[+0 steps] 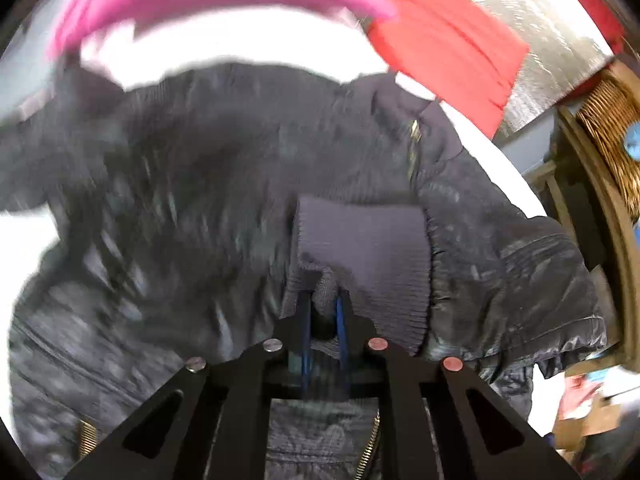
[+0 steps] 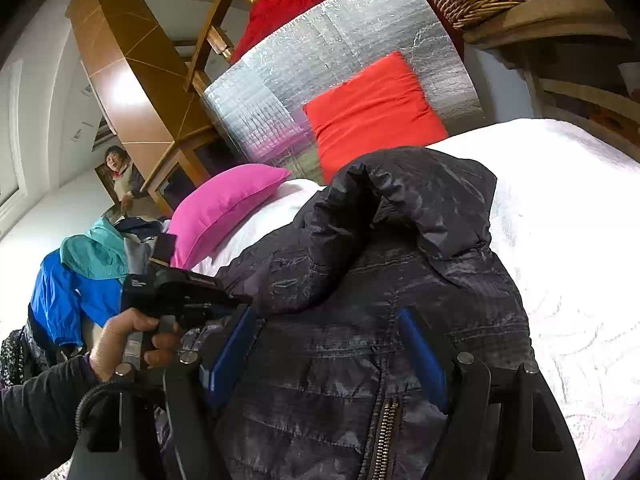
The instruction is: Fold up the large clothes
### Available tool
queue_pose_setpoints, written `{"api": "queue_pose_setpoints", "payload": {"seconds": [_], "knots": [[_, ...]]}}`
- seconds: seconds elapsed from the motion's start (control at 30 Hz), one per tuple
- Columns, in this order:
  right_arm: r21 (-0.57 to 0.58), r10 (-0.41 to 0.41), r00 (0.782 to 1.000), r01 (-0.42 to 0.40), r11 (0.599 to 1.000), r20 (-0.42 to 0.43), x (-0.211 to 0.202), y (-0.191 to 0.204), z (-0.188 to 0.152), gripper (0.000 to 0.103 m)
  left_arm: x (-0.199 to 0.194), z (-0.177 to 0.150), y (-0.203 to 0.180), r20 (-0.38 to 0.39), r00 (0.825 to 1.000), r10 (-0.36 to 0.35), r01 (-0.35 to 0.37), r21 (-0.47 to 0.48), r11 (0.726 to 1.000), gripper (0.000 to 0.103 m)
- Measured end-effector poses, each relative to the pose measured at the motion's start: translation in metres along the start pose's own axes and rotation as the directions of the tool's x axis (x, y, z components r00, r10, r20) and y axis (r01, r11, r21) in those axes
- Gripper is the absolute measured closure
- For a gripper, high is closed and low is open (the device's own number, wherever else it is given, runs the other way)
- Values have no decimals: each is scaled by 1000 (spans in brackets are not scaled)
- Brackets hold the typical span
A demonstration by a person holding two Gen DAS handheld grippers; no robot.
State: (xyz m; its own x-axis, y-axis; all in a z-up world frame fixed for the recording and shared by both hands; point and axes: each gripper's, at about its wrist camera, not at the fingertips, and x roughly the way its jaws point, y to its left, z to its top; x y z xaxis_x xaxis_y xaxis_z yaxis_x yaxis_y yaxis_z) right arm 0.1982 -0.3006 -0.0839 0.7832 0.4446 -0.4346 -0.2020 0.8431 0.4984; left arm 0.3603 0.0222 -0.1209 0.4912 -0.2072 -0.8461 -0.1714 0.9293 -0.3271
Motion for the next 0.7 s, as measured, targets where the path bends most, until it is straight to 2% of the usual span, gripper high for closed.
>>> {"api": "queue_pose_setpoints", "payload": {"seconds": [0.07,0.13,0.23,0.37,0.43,0.53,0.6,0.67,0.7], "knots": [[10,-2,1000,2,1000,0,1,-3,0,26,-27,13,-8,102,995,15,-20,48,999,92],[23,1,1000,-1,1000,2,1,-5,0,26,-55,26,-13,206,978,38,-54,70,996,92],[45,8,1000,-8,999,-1,2,-10,1,26,-79,39,-10,285,955,79,-110,96,989,92],[61,11,1000,-10,998,-5,2,-14,2,26,-68,40,-2,299,943,144,-190,130,973,92],[102,30,1000,-30,994,-6,-2,-22,4,26,-56,36,7,280,945,169,-212,129,969,92],[191,47,998,-54,980,39,-22,-39,16,26,-46,31,19,261,946,194,-233,128,964,92],[293,26,997,-46,955,70,-35,-59,32,22,-40,31,29,243,951,193,-226,117,967,92],[311,-6,999,-5,950,34,-28,-75,50,15,-36,32,39,228,955,187,-214,102,971,92],[316,-24,999,32,948,-29,-10,-89,66,15,-35,32,44,220,959,181,-205,94,974,92]]}}
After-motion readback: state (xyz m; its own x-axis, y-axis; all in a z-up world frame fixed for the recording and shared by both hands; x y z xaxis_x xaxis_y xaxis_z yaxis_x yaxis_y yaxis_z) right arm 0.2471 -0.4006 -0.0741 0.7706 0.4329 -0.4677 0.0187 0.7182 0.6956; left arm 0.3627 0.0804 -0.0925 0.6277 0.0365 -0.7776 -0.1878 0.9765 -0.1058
